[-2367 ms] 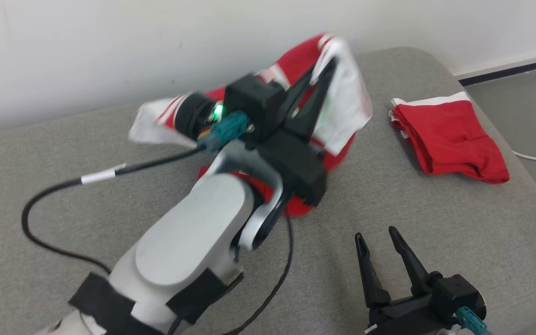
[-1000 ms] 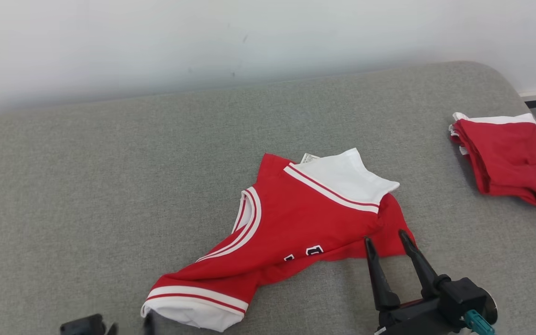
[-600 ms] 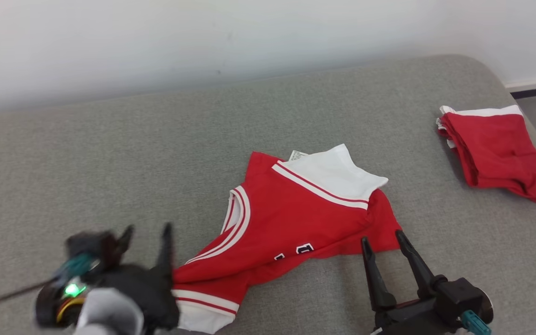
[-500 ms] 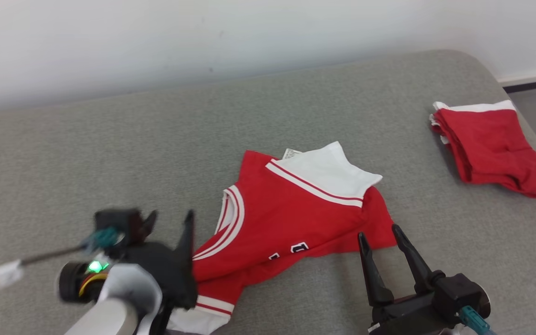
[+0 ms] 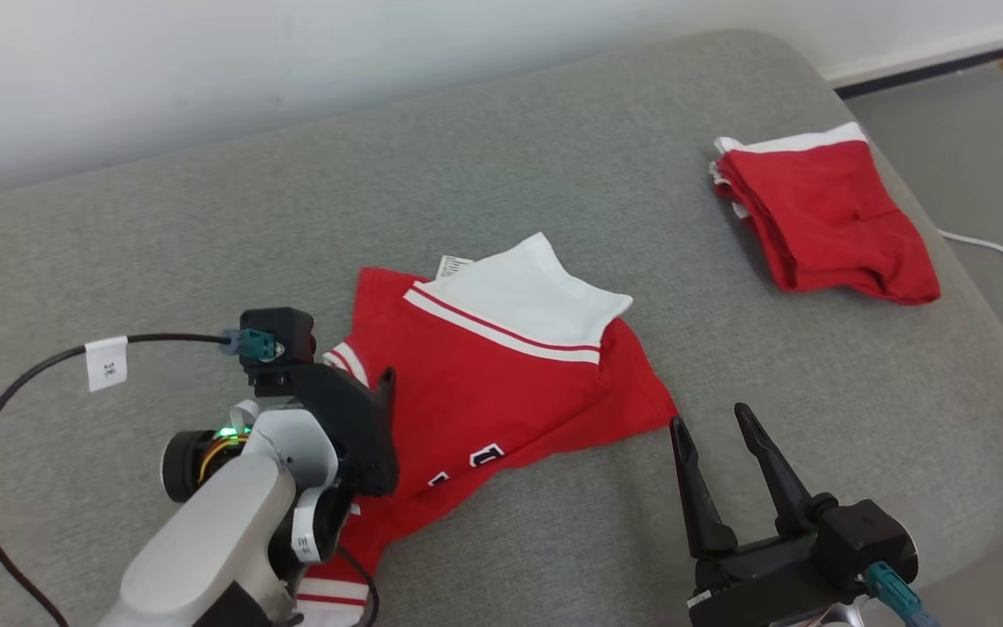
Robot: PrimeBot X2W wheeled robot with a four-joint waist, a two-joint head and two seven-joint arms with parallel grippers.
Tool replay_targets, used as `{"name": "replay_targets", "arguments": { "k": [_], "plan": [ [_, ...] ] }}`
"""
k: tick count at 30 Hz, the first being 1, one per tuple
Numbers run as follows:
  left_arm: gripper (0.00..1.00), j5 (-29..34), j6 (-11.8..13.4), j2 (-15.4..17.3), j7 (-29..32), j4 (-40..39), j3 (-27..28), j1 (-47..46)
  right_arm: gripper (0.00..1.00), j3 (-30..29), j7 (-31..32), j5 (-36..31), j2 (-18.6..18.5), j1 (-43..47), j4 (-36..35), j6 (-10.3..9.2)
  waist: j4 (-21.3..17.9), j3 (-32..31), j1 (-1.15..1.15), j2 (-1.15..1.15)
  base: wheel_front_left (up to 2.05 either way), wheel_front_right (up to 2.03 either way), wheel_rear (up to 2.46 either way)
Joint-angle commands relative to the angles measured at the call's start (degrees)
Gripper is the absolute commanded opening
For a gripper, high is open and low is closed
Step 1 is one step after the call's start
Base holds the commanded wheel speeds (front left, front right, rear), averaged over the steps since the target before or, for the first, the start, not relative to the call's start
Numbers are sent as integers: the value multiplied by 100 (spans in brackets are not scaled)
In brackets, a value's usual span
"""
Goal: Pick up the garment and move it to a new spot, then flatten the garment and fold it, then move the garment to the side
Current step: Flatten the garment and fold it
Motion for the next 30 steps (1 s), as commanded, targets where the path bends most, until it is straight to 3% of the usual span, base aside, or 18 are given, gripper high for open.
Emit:
{"name": "replay_targets", "arguments": {
  "k": [1,4,5,6,7,11,15,17,25,30],
  "plan": [
    [100,2,18,8,-31,100,29,-111,100,-4,-7,67,29,-29,-26,-14,-183,156,-1,0,0,0,0],
    [100,-28,-55,-25,-63,269,37,-167,100,-27,-7,74,33,-16,-40,-14,-203,183,-1,0,0,0,0],
    [62,-40,-94,-34,-84,299,46,-199,100,-32,-7,83,34,-12,-44,-14,-199,191,-1,0,0,0,0],
    [36,-58,-124,-50,-116,314,61,-229,100,-36,-7,98,34,-11,-47,-14,-187,196,-1,0,0,0,0],
    [0,-93,-159,-71,-133,337,77,-243,100,-33,-7,113,35,-16,-51,-14,-172,199,-1,0,0,0,0],
    [0,-55,-237,-110,-540,349,242,-407,100,10,-8,136,34,-69,-67,-14,-127,197,-1,0,0,0,0],
    [0,169,-172,-116,-1518,321,572,-668,100,17,-7,136,33,-67,-73,-14,-69,200,-1,0,0,0,0],
    [0,310,-125,-16,-2030,401,779,-898,100,9,-7,127,33,-59,-97,-14,-32,232,-1,0,0,0,0],
    [0,592,113,587,-3134,1082,1441,-1513,100,112,-7,90,33,-197,-160,-14,-76,497,-1,0,0,0,0],
    [0,764,323,865,-3398,1543,1728,-1662,100,126,-7,61,33,-265,-188,-14,-159,651,-1,0,0,0,0]
  ]
}}
